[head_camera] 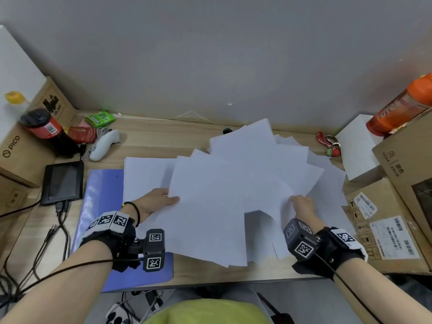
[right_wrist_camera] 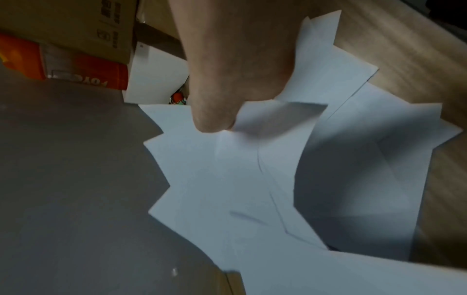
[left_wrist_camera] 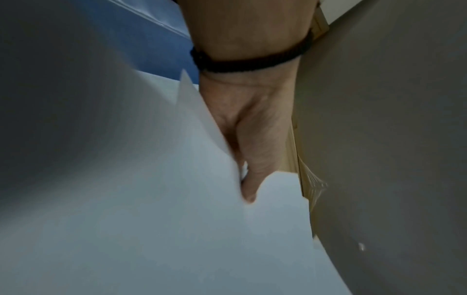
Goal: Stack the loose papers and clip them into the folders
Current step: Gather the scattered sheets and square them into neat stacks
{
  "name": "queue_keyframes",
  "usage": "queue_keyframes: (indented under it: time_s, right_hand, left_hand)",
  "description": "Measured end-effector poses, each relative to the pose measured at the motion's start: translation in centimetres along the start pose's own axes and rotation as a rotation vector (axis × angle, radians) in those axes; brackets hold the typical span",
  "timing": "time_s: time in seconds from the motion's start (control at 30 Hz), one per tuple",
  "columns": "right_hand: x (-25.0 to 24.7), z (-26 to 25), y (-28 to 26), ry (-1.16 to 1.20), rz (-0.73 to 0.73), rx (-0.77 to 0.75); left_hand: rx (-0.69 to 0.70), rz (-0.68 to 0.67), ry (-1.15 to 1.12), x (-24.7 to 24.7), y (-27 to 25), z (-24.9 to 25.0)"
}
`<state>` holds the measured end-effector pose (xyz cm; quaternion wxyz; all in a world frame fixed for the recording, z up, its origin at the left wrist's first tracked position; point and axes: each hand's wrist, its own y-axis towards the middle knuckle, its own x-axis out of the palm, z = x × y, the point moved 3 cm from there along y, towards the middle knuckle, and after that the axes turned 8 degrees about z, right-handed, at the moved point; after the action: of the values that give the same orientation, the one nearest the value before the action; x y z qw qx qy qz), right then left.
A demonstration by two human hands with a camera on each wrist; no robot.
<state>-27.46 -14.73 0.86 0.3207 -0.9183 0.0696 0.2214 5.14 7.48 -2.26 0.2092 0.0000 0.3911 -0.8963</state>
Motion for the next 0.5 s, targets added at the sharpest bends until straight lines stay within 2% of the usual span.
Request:
queue_keyframes:
  time_s: [0.13, 0.23, 0.33, 0.4, 0.5]
  right_hand:
    - [0.2, -0.1, -0.6, 0.049, -0.075, 0.022]
    - [1.4, 0.9, -1.0, 0.134, -0.199, 0.097]
    - [2.7, 1.3, -2.3, 0.171, -0.363, 0.147]
    - [3.7, 1.3, -3.7, 0.171, -0.481, 0.098]
    - [4.8, 1.2, -5.6, 0.196, -0.604, 0.028]
  left_hand:
    - [0.038, 0.151, -0.386, 0.1, 1.0, 0.0]
    - [0.025, 0.209, -0.482, 1.0, 1.6, 0.2]
    - [0.033, 0.136, -0.567, 2.5, 1.9, 0.8]
    - [0.043, 0.09, -0.612, 3.4, 1.9, 1.4]
    - [0.056, 0.119, -0.627, 4.0, 2.2, 1.8]
